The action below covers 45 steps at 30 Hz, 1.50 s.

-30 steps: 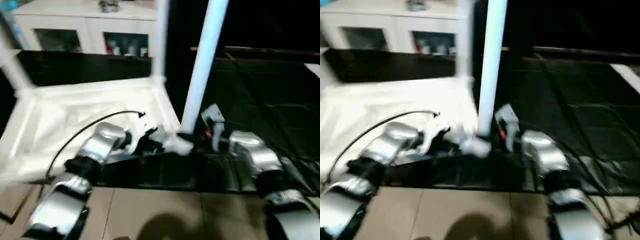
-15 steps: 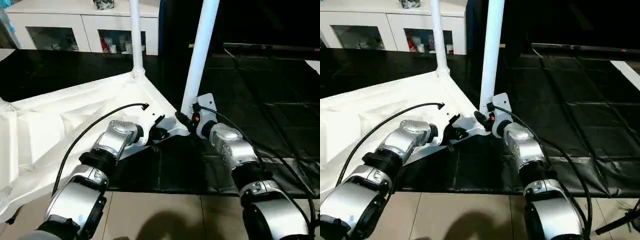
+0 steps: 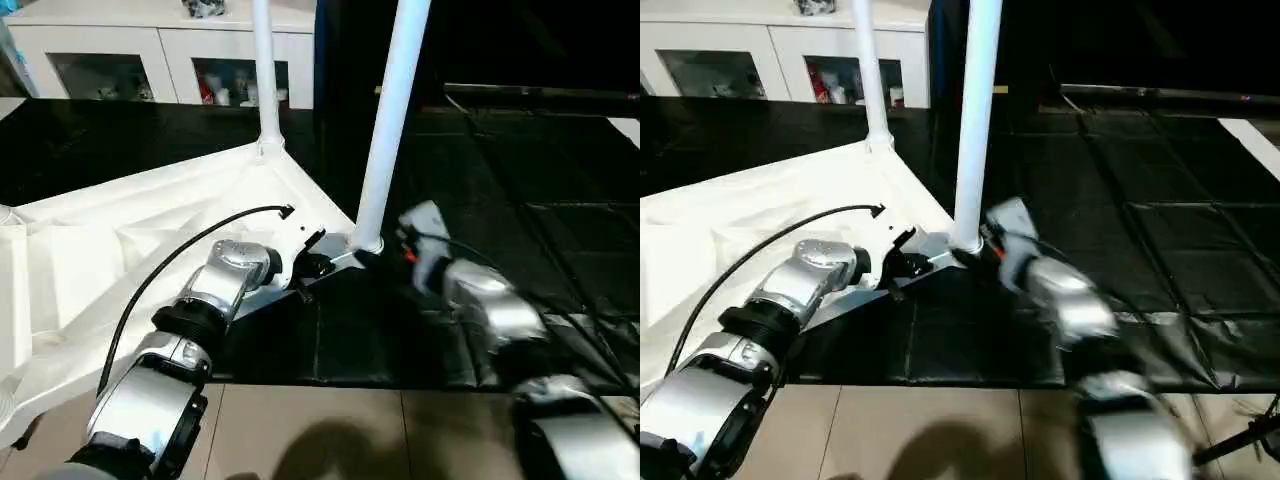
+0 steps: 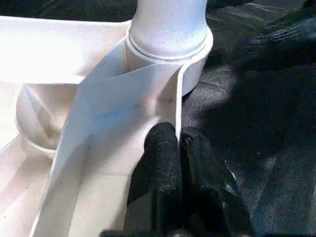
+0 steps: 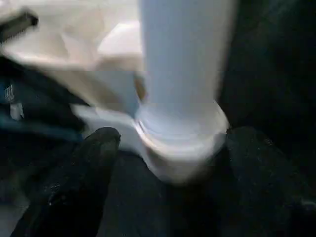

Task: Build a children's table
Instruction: Rotate leg to tighten

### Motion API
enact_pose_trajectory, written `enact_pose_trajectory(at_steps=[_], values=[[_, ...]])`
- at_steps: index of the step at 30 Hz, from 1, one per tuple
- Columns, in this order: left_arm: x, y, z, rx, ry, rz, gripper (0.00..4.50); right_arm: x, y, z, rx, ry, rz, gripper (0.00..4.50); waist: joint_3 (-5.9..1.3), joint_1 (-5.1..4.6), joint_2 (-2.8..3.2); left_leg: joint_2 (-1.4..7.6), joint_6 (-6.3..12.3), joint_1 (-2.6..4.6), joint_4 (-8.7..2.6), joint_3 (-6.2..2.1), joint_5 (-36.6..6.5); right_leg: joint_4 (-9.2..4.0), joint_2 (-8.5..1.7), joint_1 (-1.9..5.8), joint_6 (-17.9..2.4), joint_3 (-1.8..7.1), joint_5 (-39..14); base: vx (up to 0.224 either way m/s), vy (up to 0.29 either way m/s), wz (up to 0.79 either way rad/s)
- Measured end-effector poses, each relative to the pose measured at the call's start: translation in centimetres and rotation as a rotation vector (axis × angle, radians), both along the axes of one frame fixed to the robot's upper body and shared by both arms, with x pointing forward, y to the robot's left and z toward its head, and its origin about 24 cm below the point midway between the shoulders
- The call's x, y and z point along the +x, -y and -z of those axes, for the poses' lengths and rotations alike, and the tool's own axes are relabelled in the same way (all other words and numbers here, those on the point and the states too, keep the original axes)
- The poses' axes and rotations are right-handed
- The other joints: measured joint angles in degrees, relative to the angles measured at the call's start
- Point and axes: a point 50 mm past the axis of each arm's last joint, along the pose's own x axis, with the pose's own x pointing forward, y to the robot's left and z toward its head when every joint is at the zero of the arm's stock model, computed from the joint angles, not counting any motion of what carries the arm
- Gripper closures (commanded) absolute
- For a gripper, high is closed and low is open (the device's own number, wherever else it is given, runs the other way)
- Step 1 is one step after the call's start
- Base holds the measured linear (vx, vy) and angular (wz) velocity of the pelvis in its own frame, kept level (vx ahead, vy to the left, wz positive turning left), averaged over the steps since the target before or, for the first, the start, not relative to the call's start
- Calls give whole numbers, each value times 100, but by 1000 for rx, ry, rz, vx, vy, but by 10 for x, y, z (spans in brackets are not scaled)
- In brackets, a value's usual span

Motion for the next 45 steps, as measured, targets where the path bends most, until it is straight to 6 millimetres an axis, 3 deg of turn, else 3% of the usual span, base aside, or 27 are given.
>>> enact_pose_trajectory(at_steps=[5,8,13,20,23,24,33,35,45], values=[[-2,-6,-2,6,3,47,450,-12,30,-5,-9,-5,-117,1,0,46,0,5,3,-43,12,0,1,15,3,-46,-5,-1,0,0,0,0],[-4,-10,-2,13,2,82,450,-20,33,-7,26,-15,-201,0,-1,76,1,7,3,-45,19,0,1,18,4,-49,-5,-1,1,0,0,0],[-14,-15,-1,27,6,208,450,-28,33,-18,45,11,-348,0,-2,170,2,10,4,-42,27,-1,0,21,4,-44,-4,-1,0,0,0,0],[-38,-23,-2,71,-17,520,450,-36,23,-22,72,15,-489,0,-4,416,8,11,-2,-38,31,2,-2,21,0,-28,-1,0,-1,0,0,0],[-43,-23,-1,83,-23,586,450,-40,18,-22,87,-1,-577,0,-5,451,9,11,-7,-39,35,17,-6,21,-6,-17,1,10,-3,0,0,0],[-44,-23,-2,85,-23,597,450,-40,17,-21,90,-4,-590,29,-5,452,8,11,-7,-42,39,17,-6,21,-6,-15,1,10,-3,0,0,0],[-54,-31,-5,142,-47,734,450,-45,5,-16,102,-82,-756,83,-5,439,8,14,-7,-43,42,15,-5,30,-5,-18,8,10,-7,0,0,0],[-54,-31,-5,148,-45,745,450,-44,2,-17,103,-87,-781,116,-5,444,8,14,-7,-42,46,15,-5,30,-5,-13,8,10,-7,0,0,0],[-54,-32,-6,156,-37,754,450,-45,-6,-11,114,-97,-828,179,-5,436,7,14,-7,-42,47,15,-5,32,-5,-13,8,10,-7,0,0,0]])
